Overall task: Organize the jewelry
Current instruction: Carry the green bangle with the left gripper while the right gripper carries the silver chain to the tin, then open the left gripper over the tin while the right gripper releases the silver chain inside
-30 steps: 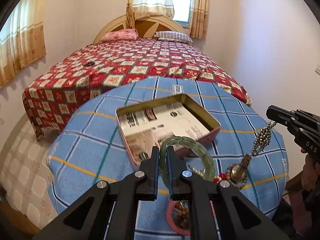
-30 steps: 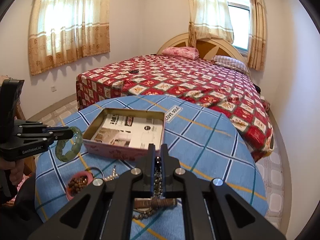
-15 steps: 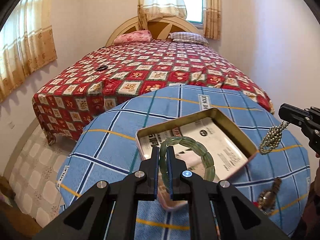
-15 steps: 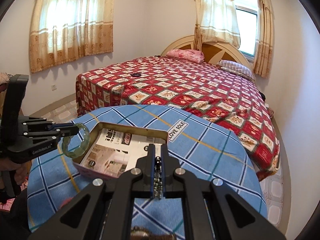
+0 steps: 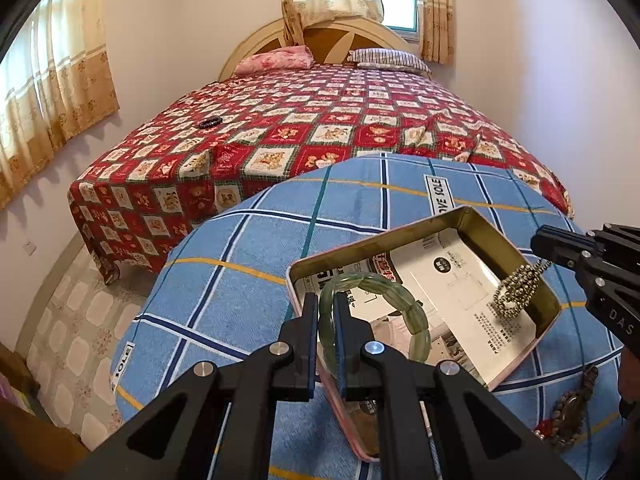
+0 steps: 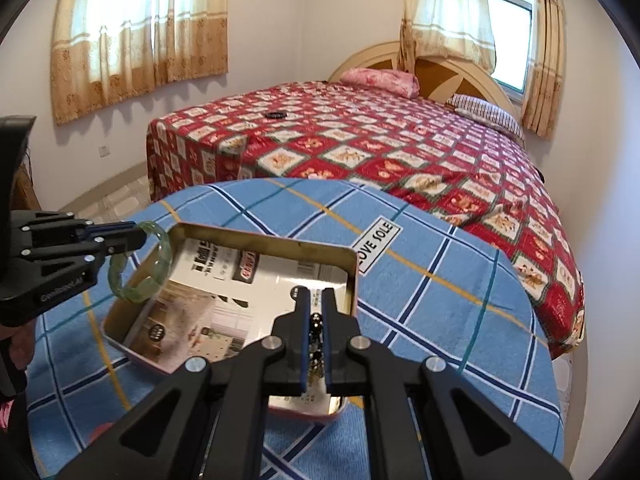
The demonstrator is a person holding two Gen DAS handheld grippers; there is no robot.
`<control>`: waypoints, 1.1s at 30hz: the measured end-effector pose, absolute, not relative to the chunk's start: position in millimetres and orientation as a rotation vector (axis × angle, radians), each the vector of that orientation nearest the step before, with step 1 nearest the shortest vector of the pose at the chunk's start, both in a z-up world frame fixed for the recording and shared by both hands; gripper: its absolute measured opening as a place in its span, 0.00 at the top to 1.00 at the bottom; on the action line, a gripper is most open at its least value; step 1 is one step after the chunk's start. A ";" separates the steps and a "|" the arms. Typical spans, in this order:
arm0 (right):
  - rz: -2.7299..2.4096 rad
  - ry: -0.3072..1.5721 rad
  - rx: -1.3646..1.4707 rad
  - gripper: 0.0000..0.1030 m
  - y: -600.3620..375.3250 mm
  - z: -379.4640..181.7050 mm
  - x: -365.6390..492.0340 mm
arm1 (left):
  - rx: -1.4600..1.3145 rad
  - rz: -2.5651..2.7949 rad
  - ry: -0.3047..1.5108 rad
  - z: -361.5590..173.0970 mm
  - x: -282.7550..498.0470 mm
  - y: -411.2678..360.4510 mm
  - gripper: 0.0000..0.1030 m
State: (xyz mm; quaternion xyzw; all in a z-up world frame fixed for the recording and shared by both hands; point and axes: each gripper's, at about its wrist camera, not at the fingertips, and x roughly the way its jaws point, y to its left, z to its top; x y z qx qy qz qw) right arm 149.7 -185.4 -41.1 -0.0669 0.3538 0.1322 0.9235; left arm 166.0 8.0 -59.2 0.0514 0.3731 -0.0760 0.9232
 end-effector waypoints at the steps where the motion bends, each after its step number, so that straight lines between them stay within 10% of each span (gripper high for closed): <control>1: 0.271 0.729 -0.136 0.93 -185.4 -42.6 151.2 | 0.108 -0.157 0.771 -61.3 167.4 6.8 0.93; 33: 0.182 0.923 -0.212 0.94 -177.1 -85.4 140.9 | 0.214 -0.216 0.833 -95.0 166.6 -18.0 0.90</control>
